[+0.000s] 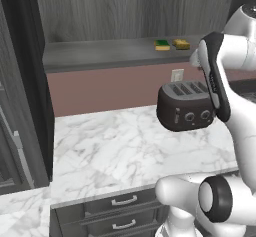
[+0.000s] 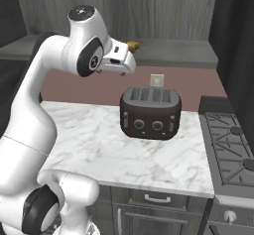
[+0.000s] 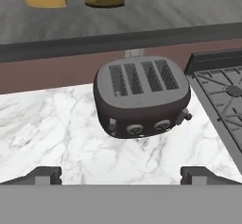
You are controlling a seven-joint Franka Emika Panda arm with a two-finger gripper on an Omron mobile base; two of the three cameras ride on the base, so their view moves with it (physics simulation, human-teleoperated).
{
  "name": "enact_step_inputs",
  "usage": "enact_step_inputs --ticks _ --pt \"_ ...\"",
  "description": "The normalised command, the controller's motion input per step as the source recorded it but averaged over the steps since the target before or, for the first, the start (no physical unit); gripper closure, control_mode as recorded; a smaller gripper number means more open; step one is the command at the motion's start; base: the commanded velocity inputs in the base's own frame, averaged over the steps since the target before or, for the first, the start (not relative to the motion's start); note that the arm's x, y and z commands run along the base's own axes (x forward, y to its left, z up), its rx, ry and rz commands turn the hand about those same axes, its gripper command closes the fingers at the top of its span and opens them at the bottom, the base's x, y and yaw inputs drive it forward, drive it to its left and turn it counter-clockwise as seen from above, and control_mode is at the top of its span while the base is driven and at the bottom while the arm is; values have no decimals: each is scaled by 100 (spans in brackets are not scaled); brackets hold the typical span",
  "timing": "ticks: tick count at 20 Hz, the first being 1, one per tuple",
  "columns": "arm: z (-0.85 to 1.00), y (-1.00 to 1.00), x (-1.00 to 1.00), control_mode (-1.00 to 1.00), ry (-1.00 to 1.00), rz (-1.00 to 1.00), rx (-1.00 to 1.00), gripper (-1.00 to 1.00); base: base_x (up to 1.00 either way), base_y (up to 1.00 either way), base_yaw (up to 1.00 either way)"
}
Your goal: Pick up the sponge and sponge from the sink, and place them back in the cabinet, and close the cabinet doors.
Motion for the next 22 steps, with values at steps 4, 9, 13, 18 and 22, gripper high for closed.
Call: enact_step_inputs --ticks 4,9,13,18,22 --pt "12 6 -39 -100 16 0 0 -100 0 0 0" --pt "0 3 -42 -100 9 0 0 -100 0 0 0" --pt "0 0 -43 -100 7 0 0 -100 0 0 0" --pt "0 4 -33 -100 5 0 0 -100 0 0 0" --pt "0 6 -28 -100 3 0 0 -100 0 0 0"
